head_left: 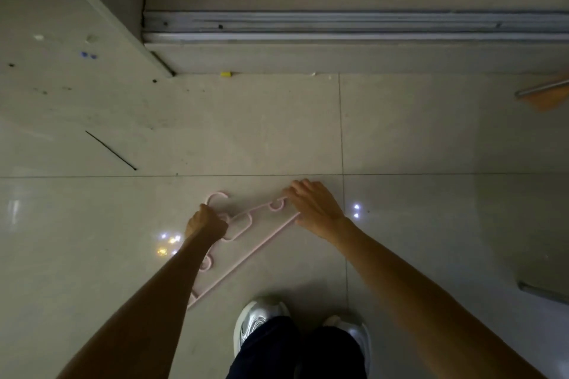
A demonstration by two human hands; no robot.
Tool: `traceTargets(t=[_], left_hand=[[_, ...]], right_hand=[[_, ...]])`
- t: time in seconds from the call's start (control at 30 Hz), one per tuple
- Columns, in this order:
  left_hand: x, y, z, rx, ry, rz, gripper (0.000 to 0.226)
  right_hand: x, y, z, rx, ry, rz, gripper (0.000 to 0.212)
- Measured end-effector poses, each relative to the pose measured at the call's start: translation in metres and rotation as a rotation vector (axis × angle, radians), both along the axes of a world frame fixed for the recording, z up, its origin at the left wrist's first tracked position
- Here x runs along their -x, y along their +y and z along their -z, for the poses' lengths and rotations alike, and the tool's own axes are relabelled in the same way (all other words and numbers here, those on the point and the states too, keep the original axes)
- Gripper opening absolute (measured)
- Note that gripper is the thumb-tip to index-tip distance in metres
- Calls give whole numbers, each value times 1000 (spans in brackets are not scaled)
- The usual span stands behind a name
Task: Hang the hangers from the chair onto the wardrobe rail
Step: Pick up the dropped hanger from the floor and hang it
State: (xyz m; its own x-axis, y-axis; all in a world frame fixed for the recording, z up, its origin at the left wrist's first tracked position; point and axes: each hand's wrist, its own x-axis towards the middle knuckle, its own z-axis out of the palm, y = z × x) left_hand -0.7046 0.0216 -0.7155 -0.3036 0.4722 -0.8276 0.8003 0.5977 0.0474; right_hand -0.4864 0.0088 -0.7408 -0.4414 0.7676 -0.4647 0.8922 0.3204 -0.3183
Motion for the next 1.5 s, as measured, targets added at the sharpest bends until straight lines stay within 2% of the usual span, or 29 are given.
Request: traceTargets(t=[0.07,0.17,0.23,0.37,0.47,0.57,0.7,0.83,0.93,1.03,1.1,1.17,1.23,1.33,1.5], left_hand=[[2,-10,12,-48,16,-131,58],[-1,-28,22,-115,47,-368,79],[-3,-37,28,-156,53,-449,71],[-10,-32,19,-104,-66,-330,30],[-24,-11,-15,-130,-103,-211,29],[-38,18,-85,-165,-152,-77,30],[-58,66,-220,-191,-354,84,28],[-86,109,-380,-176,-510,244,30],[-105,126,-503,-148,-610,392,28],[-119,133,-615,-148,-686,444,20],[-127,138,-667,-103,-747,359,9],[-134,136,-725,-83,-807,275,19],[-141,136,-768,-133,-833,197,18],[-151,133,-827,-237,-921,84,12],[-169,143,-916,-415,-1068,-145,15]], right_hand=[[-1,0,11,-19,-12,3,48],[-4,1,20,-20,28,-35,44],[-6,4,18,-25,-8,-93,42],[-11,4,-2,107,46,-3,41],[-24,5,-39,182,138,141,29],[-40,16,-110,194,146,290,24],[-72,40,-241,195,156,439,26],[-108,68,-387,24,138,533,26],[-128,90,-499,-104,54,502,26],[-133,107,-611,-236,38,524,32],[-131,112,-674,-321,62,547,39],[-127,113,-737,-405,77,561,44],[-123,115,-795,-464,138,598,40],[-114,119,-869,-475,233,602,32],[-109,118,-965,-289,314,677,28]])
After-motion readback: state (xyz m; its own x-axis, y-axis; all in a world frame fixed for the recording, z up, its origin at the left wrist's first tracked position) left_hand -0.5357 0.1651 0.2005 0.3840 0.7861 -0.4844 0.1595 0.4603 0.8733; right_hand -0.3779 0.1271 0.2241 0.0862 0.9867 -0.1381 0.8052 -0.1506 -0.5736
